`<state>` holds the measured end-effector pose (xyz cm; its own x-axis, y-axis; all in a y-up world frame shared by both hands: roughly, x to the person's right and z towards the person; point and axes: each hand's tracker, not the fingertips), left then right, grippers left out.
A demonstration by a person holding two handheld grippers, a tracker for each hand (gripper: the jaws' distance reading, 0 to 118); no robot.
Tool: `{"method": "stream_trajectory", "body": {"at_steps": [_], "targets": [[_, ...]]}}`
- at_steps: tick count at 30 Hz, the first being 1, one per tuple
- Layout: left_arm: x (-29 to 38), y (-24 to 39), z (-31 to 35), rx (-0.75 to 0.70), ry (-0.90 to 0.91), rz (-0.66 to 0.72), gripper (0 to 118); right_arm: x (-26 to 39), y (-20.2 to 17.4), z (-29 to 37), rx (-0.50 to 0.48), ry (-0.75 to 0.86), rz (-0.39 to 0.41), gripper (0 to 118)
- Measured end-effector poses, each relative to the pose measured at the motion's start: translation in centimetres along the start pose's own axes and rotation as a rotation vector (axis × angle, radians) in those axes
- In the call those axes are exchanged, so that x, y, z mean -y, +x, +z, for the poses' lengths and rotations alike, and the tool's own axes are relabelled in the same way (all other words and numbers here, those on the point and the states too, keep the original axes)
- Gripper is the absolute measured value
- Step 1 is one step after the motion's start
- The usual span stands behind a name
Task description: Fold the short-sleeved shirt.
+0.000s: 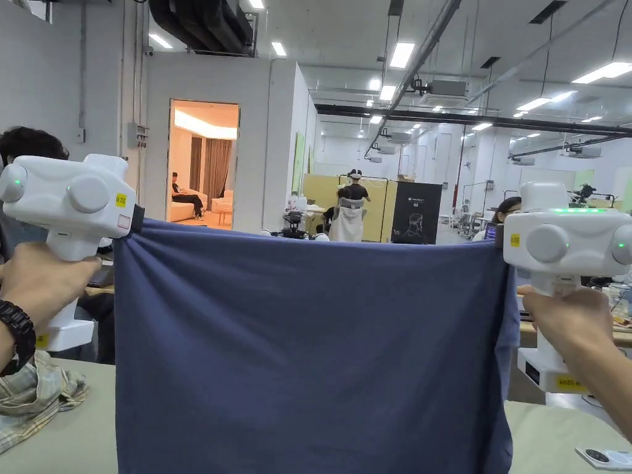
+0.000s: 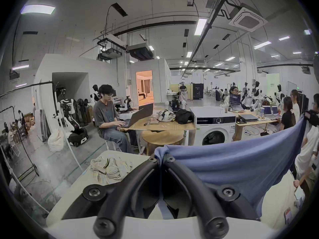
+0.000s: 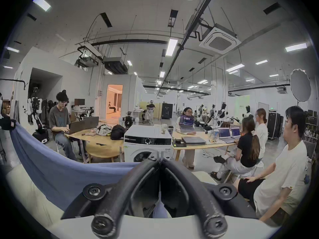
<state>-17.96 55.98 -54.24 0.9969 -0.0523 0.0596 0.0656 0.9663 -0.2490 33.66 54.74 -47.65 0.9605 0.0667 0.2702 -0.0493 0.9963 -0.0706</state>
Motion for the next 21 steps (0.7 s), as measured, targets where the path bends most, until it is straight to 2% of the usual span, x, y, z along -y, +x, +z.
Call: {"method": "stream_trajectory", "body": {"at_steps": [10,21], "targets": [[7.2,-0.3,3.3,0.023,-0.057,-0.013,0,6.5,0.4,5.4,-0.01,-0.056,0.031,0],[14.8,-1.4,12.7,0.058,-0.097,0.003,0,12.1,2.3,14.6,-0.015,-0.114,0.06,0]]}}
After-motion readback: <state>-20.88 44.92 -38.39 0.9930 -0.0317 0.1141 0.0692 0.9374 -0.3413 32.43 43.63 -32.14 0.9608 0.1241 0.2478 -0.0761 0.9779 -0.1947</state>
